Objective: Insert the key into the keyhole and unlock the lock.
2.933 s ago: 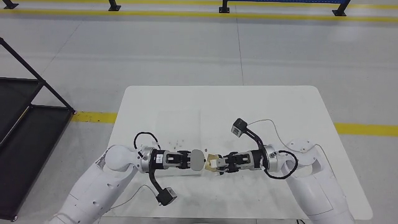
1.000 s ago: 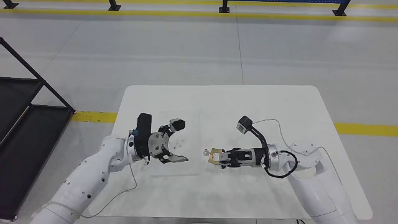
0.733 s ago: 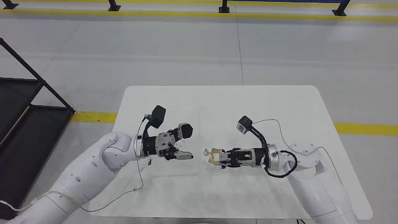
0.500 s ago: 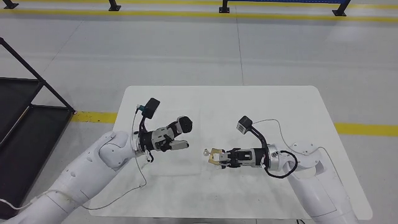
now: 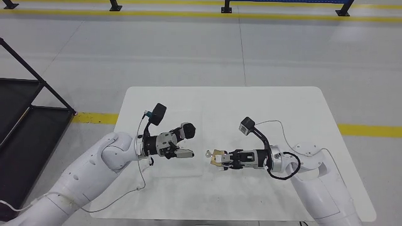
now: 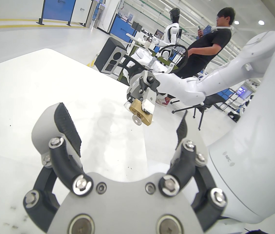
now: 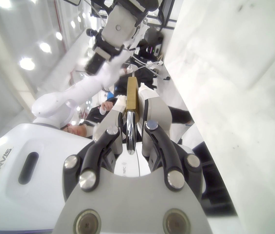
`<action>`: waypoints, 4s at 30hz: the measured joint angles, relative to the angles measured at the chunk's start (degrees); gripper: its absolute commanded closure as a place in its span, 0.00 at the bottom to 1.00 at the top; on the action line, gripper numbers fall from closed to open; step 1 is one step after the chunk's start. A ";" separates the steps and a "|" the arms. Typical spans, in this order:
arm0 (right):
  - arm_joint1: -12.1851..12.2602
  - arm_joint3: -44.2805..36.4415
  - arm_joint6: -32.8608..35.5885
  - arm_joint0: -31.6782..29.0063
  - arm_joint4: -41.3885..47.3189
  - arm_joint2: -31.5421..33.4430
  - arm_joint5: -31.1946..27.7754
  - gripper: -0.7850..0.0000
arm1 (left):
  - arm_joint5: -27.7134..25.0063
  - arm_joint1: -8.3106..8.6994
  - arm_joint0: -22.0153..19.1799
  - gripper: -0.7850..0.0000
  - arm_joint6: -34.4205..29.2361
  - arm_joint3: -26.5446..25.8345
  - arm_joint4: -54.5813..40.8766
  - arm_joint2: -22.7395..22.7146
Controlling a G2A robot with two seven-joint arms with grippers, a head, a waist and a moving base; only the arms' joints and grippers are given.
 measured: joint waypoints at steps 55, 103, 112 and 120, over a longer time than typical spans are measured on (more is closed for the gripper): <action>0.00 0.00 0.00 0.00 0.00 0.00 0.00 1.00 | 23.26 -0.47 -9.77 0.00 -53.25 6.52 -51.16 5.76; 0.00 0.00 0.00 0.00 0.00 0.00 0.00 1.00 | 20.26 -5.41 -6.77 0.51 -51.08 7.58 -49.39 5.77; 0.00 0.00 0.00 0.00 0.00 0.00 0.00 1.00 | 24.55 -5.03 -7.94 0.62 -53.75 6.46 -46.53 2.93; 0.00 0.00 0.00 0.00 0.00 0.00 0.00 1.00 | 27.03 -5.55 -8.98 0.66 -55.77 6.06 -46.01 2.99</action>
